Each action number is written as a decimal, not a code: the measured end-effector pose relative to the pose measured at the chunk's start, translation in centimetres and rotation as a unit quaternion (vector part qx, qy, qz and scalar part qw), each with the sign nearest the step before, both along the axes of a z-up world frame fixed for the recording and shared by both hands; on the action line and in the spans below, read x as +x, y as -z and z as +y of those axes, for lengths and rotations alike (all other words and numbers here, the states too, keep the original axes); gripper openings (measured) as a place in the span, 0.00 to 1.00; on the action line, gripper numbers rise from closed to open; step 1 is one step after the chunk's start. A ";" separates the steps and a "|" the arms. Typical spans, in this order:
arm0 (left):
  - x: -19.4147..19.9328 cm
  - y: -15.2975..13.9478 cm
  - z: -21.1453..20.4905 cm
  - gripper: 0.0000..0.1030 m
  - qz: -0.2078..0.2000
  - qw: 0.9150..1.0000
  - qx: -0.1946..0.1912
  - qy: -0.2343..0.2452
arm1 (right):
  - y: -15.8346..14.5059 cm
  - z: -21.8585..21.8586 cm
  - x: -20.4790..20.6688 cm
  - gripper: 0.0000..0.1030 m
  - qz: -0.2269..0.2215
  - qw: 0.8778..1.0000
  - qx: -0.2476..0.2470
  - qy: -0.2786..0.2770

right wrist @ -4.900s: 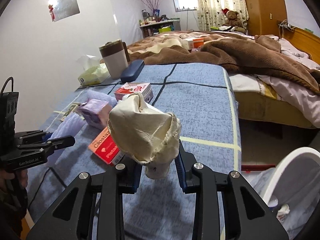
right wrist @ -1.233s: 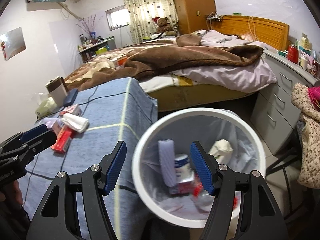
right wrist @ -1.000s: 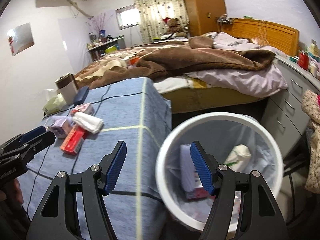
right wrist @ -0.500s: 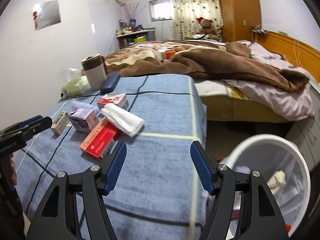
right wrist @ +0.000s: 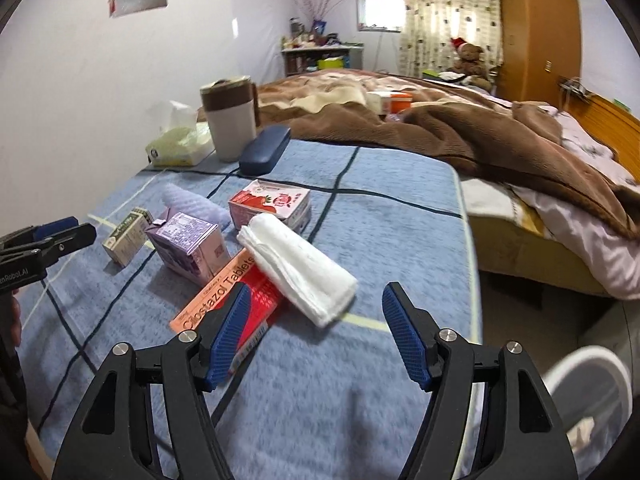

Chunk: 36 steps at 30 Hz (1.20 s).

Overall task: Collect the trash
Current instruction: 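Grasp the green-and-white box with the left tool while the right tool grasps the white towel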

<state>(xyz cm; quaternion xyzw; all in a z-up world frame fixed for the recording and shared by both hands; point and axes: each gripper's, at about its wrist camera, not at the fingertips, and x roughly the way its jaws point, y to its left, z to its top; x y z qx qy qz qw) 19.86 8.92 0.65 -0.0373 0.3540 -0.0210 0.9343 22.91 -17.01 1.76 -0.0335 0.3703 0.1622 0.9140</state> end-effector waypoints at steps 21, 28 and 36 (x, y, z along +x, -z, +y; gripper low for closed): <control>5.2 4.6 2.5 0.69 0.069 0.997 0.013 -0.033 | 2.2 1.5 4.0 0.70 0.051 0.997 -0.008 -0.065; 5.6 5.6 2.6 0.67 0.083 0.996 -0.011 -0.028 | 2.5 1.0 4.4 0.70 0.077 0.995 0.023 -0.055; 5.4 5.6 2.0 0.39 0.085 0.996 -0.008 -0.018 | 2.6 0.5 3.9 0.57 0.078 0.995 0.034 -0.050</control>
